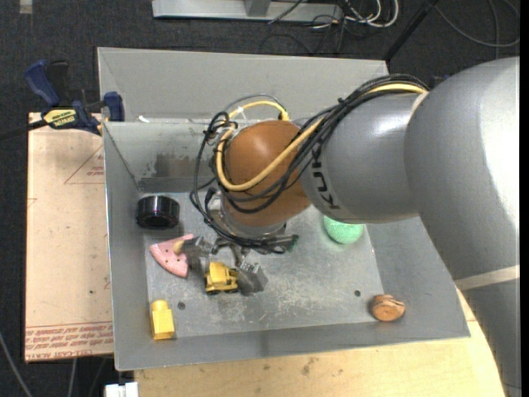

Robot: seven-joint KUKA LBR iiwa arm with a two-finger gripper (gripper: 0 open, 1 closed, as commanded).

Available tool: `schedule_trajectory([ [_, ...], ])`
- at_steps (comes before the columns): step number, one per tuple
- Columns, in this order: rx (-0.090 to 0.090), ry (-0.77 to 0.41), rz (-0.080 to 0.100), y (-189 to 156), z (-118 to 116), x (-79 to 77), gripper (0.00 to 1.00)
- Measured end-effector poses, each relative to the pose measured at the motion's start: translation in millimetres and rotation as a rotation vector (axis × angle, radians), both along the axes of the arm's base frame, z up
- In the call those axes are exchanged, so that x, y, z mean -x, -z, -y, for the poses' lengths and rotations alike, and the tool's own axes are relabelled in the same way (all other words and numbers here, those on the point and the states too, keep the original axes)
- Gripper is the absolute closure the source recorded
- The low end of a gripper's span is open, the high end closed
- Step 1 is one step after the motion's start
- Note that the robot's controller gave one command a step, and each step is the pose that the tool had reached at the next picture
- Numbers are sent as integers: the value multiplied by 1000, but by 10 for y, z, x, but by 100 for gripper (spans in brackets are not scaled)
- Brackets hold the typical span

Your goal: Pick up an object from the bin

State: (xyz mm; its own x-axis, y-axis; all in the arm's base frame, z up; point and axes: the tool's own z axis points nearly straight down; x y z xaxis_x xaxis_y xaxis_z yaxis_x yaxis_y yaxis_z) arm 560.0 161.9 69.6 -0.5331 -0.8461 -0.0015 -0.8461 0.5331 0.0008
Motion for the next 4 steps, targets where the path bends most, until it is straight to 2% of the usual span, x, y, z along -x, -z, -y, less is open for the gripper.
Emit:
schedule_trajectory([
  [1,-1,-112,0,-61,-179,241,100],
  [2,-1,-111,-1,-60,-177,241,100],
  [3,0,-124,-6,-542,-55,279,100],
  [4,0,-179,0,-1031,318,464,100],
])
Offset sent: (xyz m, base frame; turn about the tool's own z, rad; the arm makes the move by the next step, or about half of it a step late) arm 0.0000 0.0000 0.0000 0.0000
